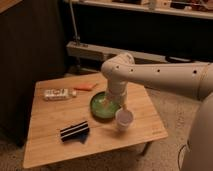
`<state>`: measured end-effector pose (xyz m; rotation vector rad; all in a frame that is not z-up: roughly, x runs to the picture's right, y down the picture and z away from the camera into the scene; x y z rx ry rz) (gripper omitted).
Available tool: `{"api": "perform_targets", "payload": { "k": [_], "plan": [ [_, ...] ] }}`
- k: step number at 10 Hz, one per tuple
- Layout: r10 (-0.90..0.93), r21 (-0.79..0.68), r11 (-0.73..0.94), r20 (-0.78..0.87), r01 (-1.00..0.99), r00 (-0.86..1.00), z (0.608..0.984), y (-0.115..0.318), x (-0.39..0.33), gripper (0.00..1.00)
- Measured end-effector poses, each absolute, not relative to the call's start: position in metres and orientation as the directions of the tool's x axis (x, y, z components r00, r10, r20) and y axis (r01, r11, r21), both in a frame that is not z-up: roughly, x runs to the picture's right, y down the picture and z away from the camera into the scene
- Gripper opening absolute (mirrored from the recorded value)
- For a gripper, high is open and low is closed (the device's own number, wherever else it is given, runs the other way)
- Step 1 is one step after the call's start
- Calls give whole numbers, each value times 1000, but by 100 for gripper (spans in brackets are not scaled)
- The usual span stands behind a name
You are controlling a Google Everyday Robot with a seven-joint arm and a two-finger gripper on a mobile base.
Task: Place the pepper in the ceramic cup
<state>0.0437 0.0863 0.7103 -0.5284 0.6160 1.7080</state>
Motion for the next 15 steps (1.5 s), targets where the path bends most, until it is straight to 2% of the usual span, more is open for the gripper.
{"api": "perform_targets", "payload": {
  "k": [9, 11, 15],
  "plan": [
    [756, 108, -153, -628, -982, -187, 710, 81, 47, 65],
    [799, 56, -121, -587, -991, -131, 715, 56, 53, 65],
    [870, -122, 33, -485, -992, 88, 745, -41, 78, 65]
  ]
}}
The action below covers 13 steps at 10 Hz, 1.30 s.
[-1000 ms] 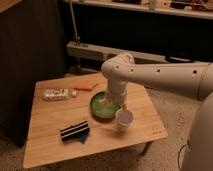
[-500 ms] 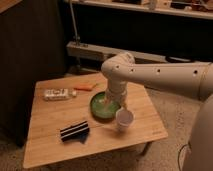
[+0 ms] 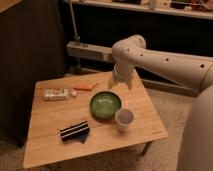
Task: Place the pepper in the ceramic cup
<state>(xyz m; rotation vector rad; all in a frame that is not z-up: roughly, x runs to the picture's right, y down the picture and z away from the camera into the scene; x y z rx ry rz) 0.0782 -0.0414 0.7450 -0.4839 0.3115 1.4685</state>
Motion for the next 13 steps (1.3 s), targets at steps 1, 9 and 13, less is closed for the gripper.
{"api": "perform_targets", "payload": {
  "k": [1, 9, 13],
  "plan": [
    [871, -185, 100, -458, -978, 175, 758, -68, 81, 65],
    [854, -315, 297, -334, -901, 399, 783, -108, 74, 65],
    [823, -410, 443, -166, -797, 543, 772, -73, 44, 65]
  ]
}}
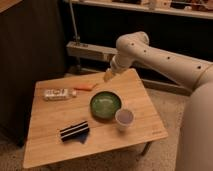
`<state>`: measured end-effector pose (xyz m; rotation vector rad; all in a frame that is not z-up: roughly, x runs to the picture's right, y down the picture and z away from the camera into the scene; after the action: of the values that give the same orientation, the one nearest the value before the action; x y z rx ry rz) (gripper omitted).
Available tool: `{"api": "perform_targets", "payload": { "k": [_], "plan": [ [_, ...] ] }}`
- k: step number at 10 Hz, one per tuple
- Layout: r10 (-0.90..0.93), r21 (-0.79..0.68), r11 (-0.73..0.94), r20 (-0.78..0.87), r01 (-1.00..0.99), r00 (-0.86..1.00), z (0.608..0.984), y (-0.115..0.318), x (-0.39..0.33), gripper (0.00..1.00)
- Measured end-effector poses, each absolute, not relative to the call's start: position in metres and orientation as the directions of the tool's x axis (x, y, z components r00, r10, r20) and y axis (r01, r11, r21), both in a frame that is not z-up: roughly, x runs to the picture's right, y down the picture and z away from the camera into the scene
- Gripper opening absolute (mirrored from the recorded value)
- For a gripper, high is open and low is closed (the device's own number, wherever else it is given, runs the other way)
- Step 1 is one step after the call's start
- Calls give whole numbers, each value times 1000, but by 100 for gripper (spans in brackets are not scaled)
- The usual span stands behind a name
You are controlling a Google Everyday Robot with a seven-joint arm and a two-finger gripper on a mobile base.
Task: Place the pepper in the ceramic cup
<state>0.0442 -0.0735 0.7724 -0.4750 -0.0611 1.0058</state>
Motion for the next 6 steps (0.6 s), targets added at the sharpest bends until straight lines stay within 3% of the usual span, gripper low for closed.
{"api": "perform_targets", "payload": {
  "k": [6],
  "plan": [
    [742, -542, 548, -36, -637, 669, 836, -86, 9, 65]
  ]
}}
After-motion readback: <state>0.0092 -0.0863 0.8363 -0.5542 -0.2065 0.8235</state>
